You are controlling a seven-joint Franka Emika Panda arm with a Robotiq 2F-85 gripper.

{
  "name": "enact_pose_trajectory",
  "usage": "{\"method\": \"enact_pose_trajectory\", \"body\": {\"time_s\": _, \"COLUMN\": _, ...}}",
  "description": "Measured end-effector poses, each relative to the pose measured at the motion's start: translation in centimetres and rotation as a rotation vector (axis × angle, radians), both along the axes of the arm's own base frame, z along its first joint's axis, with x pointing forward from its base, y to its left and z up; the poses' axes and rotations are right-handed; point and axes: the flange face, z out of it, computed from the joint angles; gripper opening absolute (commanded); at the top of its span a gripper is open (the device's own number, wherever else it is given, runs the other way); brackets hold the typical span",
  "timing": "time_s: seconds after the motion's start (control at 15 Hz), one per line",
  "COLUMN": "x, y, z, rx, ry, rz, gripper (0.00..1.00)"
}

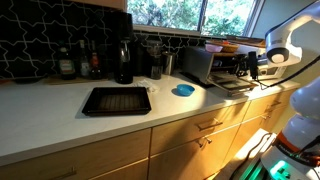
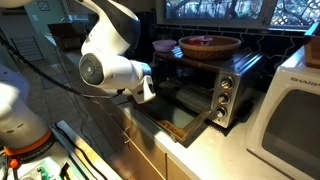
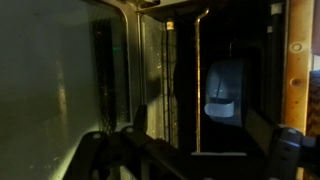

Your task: Pull the oven wire rack, remove the blue mixing bowl from the oven wire rack and place it to the left side of the oven

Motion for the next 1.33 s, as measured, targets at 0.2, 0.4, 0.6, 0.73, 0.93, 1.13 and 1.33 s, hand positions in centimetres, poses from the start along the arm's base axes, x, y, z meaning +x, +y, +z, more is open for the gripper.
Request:
{"method": "enact_pose_trajectory", "body": {"time_s": 0.2, "x": 0.0, "y": 0.0, "z": 0.1, "rx": -0.005, "ry": 0.001, "rz": -0.001, "gripper": 1.00}}
{"method": "enact_pose_trajectory", "body": {"time_s": 0.4, "x": 0.1, "y": -0.6, "z": 0.4, "rx": 0.004, "ry": -0.016, "rz": -0.014, "gripper": 1.00}}
{"method": "enact_pose_trajectory", "body": {"time_s": 0.6, "x": 0.3, "y": -1.8, "z": 0.4, "rx": 0.020, "ry": -0.043, "rz": -0.053, "gripper": 1.00}}
{"method": "enact_pose_trajectory", "body": {"time_s": 0.73, "x": 0.6, "y": -2.5, "z": 0.2, "rx": 0.028, "ry": -0.064, "rz": -0.079, "gripper": 1.00}}
{"method": "enact_pose_trajectory", "body": {"time_s": 0.93, "x": 1.4, "y": -3.4, "z": -0.4, "rx": 0.034, "ry": -0.088, "rz": -0.120, "gripper": 0.94}}
{"method": "enact_pose_trajectory", "body": {"time_s": 1.13, "x": 2.4, "y": -4.0, "z": -1.2, "rx": 0.027, "ry": -0.098, "rz": -0.145, "gripper": 0.81}}
{"method": "enact_pose_trajectory", "body": {"time_s": 1.33, "x": 3.3, "y": -4.5, "z": -1.9, "rx": 0.012, "ry": -0.102, "rz": -0.152, "gripper": 0.74}}
